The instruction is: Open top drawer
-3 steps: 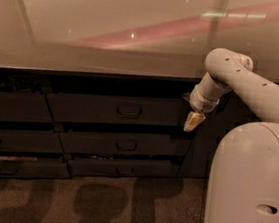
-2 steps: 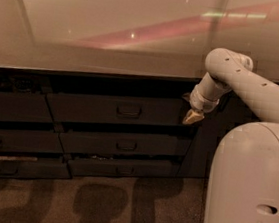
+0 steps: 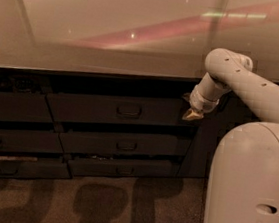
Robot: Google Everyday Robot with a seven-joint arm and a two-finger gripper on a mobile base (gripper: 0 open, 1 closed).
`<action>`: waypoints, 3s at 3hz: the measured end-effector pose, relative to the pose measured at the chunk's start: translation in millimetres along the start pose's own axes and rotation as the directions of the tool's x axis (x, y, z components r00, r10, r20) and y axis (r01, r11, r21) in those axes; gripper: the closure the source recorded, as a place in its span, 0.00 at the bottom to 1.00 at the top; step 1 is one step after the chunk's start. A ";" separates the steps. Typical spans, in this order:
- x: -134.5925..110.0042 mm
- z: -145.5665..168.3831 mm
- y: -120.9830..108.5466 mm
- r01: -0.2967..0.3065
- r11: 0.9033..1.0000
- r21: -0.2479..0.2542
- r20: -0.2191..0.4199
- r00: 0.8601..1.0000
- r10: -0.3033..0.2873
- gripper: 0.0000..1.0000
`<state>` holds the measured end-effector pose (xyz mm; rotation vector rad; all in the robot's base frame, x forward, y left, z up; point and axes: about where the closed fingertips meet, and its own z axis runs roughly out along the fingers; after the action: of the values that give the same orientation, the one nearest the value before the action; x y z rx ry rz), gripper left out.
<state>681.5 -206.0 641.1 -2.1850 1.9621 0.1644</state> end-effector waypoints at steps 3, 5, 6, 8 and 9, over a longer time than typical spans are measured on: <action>-0.9 4.0 6.9 0.009 1.000 -0.003 -0.001 1.000 -0.009 1.00; 0.1 6.3 9.7 0.012 1.000 -0.005 -0.002 1.000 -0.012 1.00; 0.4 6.5 10.8 0.013 1.000 -0.006 -0.003 1.000 -0.013 1.00; 20.3 -34.0 27.7 0.021 0.995 0.101 -0.045 0.999 -0.016 1.00; 20.7 -35.4 28.0 0.022 0.995 0.100 -0.046 0.999 -0.017 1.00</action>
Offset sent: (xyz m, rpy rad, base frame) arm -0.1045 0.0180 -0.0589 -0.0146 -0.0060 0.1368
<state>654.3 -236.7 669.0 -2.1612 1.9274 0.0136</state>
